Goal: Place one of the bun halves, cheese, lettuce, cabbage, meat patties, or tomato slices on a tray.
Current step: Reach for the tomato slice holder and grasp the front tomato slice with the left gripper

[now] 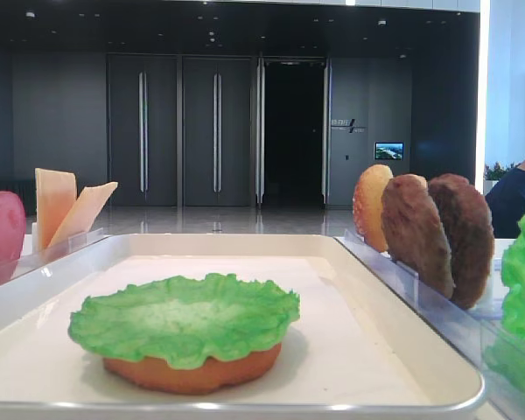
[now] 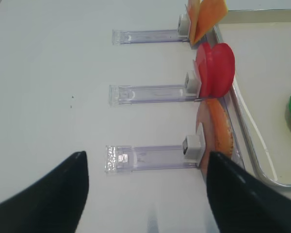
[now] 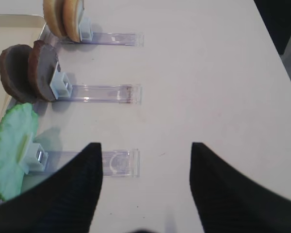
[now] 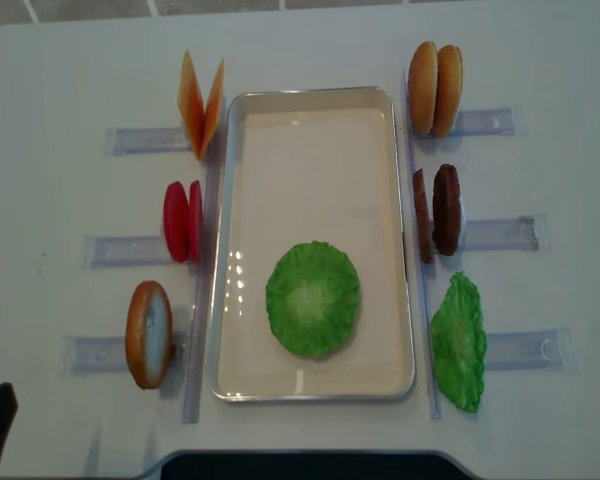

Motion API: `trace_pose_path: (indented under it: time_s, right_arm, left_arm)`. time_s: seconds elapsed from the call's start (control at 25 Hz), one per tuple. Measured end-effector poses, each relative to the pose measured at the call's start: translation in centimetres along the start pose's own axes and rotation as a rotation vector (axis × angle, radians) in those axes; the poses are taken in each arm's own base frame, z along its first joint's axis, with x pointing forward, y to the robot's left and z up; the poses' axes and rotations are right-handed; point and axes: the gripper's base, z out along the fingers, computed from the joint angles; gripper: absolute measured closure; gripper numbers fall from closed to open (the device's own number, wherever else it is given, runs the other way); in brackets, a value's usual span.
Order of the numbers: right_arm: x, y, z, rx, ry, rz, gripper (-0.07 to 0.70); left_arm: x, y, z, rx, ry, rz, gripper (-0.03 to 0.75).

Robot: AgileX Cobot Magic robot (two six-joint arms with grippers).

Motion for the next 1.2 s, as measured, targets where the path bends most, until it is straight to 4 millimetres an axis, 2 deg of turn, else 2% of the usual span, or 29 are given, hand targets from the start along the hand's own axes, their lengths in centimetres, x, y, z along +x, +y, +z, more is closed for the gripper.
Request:
trace_pose_path:
  time_s: [0.72,0.92,1.2]
  right_arm:
    - [0.0,0.0,0.0,0.000,0.000,0.000,0.217]
    - [0.0,0.0,0.0,0.000,0.000,0.000,0.217]
    - [0.0,0.0,0.0,0.000,0.000,0.000,0.217]
  left_arm:
    - [-0.2,0.0,0.3,0.000,0.022,-0.001,0.137]
    - [-1.6,0.0,1.3,0.002,0.144,-0.011,0.137]
    - [-4.9,0.1,2.9,0.000,0.298,-0.041,0.137]
